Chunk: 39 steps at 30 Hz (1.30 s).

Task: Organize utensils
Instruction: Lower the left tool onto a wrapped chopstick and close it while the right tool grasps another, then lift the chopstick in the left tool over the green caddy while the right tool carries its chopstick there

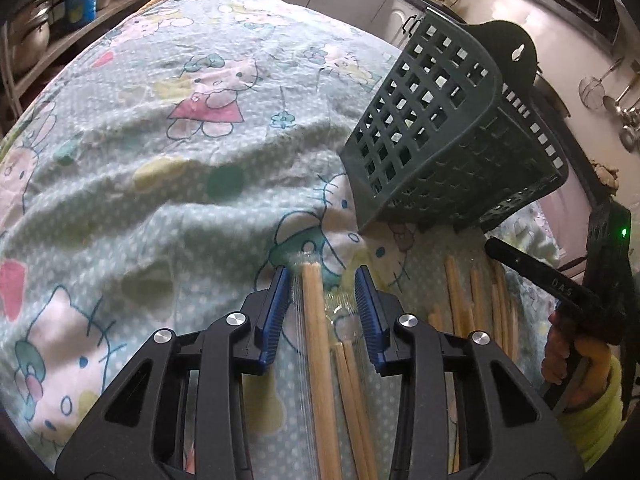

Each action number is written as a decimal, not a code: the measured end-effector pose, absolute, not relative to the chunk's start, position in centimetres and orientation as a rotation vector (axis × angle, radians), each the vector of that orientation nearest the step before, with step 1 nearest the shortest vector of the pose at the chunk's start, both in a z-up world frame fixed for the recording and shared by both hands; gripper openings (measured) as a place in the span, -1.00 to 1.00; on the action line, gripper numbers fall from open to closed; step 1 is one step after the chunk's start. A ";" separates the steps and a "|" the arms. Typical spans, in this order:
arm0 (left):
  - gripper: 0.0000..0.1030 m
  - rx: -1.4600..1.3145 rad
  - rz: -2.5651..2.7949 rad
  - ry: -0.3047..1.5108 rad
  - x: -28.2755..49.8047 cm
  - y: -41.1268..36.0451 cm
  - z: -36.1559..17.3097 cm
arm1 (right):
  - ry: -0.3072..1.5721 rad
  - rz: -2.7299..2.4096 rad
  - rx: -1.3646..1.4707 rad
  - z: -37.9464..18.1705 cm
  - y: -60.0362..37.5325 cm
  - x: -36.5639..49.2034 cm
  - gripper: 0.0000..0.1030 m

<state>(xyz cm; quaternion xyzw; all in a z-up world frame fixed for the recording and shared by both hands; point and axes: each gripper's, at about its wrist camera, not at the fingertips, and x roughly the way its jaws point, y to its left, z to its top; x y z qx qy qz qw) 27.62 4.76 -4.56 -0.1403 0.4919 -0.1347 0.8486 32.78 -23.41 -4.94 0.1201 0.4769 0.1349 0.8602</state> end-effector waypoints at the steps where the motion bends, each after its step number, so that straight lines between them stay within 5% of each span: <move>1: -0.58 -0.283 -0.276 1.036 27.8 4.7 -4.6 | 1.008 0.285 0.260 -5.1 -23.4 33.1 -0.62; 10: -0.94 -0.246 -0.231 1.021 28.2 5.1 -4.7 | 1.001 0.265 0.218 -5.5 -23.2 33.6 -0.69; 19: -0.96 -0.219 -0.222 0.934 25.8 5.9 -1.8 | 0.940 0.340 0.263 -2.8 -23.8 31.1 -0.81; 39: -0.98 -0.159 -0.221 0.630 21.0 5.2 11.3 | 0.528 0.603 0.156 12.4 -21.6 24.2 -0.89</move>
